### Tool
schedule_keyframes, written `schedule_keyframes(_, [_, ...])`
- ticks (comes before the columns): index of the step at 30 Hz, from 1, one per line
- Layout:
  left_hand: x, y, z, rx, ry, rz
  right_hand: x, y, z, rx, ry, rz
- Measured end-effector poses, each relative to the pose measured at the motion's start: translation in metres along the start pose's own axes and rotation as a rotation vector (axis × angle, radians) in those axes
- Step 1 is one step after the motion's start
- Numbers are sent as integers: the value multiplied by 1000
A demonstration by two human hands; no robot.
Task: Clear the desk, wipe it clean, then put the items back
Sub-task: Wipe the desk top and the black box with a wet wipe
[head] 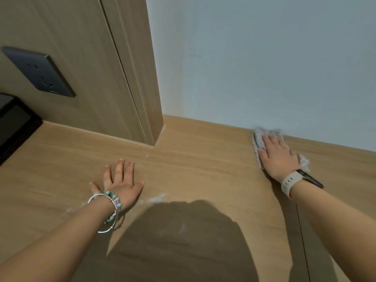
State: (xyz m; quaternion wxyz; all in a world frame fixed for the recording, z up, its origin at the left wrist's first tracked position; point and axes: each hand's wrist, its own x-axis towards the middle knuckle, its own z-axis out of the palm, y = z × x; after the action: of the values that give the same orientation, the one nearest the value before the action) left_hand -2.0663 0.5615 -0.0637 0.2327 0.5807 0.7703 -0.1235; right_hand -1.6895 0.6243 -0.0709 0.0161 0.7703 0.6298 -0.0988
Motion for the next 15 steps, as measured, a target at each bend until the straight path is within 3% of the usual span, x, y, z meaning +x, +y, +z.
schedule_keyframes(2, [1,0,0,-5,7,-2,-27,-9,8,-12,-19,-49])
schedule_keyframes(5, [0,-2,0,-20,11,-1,-109,-55,23,-6,-81,-501])
schedule_keyframes(7, [-1,-1,0,-29,23,4,-136,-65,23,-32,-82,-627])
schedule_keyframes(8, [-2,-1,1,-35,37,6,-129,-55,22,-22,-88,-578])
schedule_keyframes(12, [-4,-1,2,-96,87,29,-102,2,16,18,-18,71])
schedule_keyframes(13, [-4,-2,2,-112,98,35,-111,0,17,20,8,91])
schedule_keyframes(15, [-7,-4,2,-125,138,45,-147,-28,28,32,-29,-86])
